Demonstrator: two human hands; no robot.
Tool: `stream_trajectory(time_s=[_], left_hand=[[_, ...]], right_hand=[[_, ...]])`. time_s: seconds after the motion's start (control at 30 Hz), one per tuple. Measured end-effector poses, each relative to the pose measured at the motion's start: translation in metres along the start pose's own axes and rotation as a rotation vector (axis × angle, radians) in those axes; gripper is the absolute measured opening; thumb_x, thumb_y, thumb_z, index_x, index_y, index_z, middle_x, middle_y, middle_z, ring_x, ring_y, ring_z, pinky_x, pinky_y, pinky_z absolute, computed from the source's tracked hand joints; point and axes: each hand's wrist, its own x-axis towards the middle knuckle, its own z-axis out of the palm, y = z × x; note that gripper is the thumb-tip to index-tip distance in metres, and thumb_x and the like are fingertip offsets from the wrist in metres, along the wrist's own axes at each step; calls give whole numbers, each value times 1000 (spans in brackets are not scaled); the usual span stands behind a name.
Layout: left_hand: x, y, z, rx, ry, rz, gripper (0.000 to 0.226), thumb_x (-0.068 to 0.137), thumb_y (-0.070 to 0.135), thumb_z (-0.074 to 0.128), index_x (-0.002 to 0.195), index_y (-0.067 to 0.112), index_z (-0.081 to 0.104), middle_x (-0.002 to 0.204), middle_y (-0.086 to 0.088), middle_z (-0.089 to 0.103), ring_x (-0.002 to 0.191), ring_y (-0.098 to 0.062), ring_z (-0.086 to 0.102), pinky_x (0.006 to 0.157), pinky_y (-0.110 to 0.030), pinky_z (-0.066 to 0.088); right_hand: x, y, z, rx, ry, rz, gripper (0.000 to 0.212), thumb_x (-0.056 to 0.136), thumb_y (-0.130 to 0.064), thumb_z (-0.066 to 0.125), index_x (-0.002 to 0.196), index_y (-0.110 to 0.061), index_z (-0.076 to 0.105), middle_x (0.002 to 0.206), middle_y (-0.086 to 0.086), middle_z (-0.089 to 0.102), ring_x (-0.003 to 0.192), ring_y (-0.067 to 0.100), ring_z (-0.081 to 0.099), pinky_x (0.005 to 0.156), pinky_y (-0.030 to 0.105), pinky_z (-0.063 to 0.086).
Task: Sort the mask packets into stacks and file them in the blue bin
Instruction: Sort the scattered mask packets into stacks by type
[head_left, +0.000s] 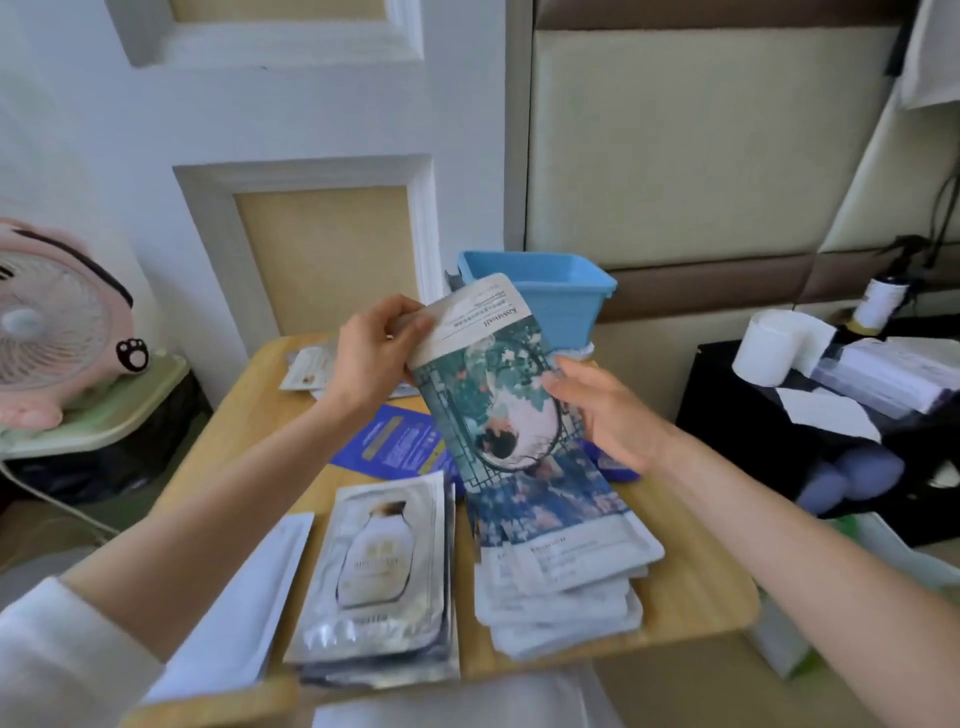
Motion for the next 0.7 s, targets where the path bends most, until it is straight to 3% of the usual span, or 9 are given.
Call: stream_trajectory(time_s=[0.07, 0.2, 0.27, 0.33, 0.4, 0.53, 0.6, 0.67, 0.7], left_hand=[[-12, 1, 4, -87, -8, -69, 17, 91, 9, 57, 77, 16, 60, 58, 9, 56, 45, 2, 51, 42, -15, 42], [-24, 3, 5, -200, -92, -205, 12, 89, 12, 60, 78, 15, 60, 66, 4, 60, 61, -9, 54, 52, -17, 48], [-22, 9, -2, -308, -325, -313, 15, 80, 23, 70, 88, 13, 61, 74, 1, 69, 70, -14, 63, 57, -17, 53], [-18, 13, -13, -391, -622, -334, 54, 62, 51, 78, 100, 15, 65, 86, 1, 73, 76, -14, 68, 61, -21, 55], [-18, 19, -18, -413, -862, -369, 70, 52, 73, 71, 100, 22, 72, 90, -1, 74, 76, -14, 70, 64, -24, 57], [-27, 33, -7, -84, -1115, -384, 63, 59, 65, 72, 97, 15, 73, 95, -7, 74, 85, -18, 71, 73, -27, 58], [-36, 41, 10, 13, -1070, -379, 34, 76, 33, 71, 95, 6, 68, 86, -6, 75, 76, -15, 71, 65, -22, 57], [-46, 41, 24, -97, -847, -417, 5, 85, 9, 64, 87, 7, 67, 73, -2, 73, 60, -12, 69, 54, -20, 55], [-50, 38, 29, -180, -702, -415, 5, 87, 6, 61, 85, 7, 66, 71, -2, 73, 57, -13, 67, 53, -22, 55]], right_hand=[[-7, -3, 7, -83, 17, -12, 39, 73, -17, 72, 111, -14, 64, 114, 5, 69, 108, 21, 63, 102, 41, 44], [-20, -7, 4, -155, 66, 7, 36, 67, -9, 69, 103, -8, 65, 103, 8, 72, 95, 20, 67, 89, 34, 52], [-27, -12, -4, -157, 47, 33, 35, 68, -6, 69, 103, -7, 65, 101, 8, 73, 92, 20, 68, 84, 31, 55], [-33, -23, -11, -145, -36, 98, 33, 72, 0, 67, 105, -3, 64, 98, 8, 73, 87, 19, 70, 76, 27, 56], [-37, -35, -16, -197, -149, 198, 36, 71, 1, 66, 107, -1, 64, 98, 11, 73, 85, 22, 70, 75, 29, 57], [-36, -49, -5, -570, -283, 238, 27, 67, 2, 75, 89, -14, 68, 85, 4, 74, 74, 18, 70, 68, 28, 57], [-28, -49, 2, -567, -89, 142, 27, 69, 2, 76, 85, -16, 65, 75, 0, 72, 64, 11, 68, 60, 21, 54], [-19, -53, -6, -350, 198, 37, 22, 71, -6, 75, 88, -17, 65, 73, -2, 71, 62, 8, 66, 60, 17, 51], [-17, -55, -13, -167, 259, 34, 19, 74, -14, 73, 91, -15, 65, 74, -1, 72, 63, 8, 66, 62, 20, 52]])
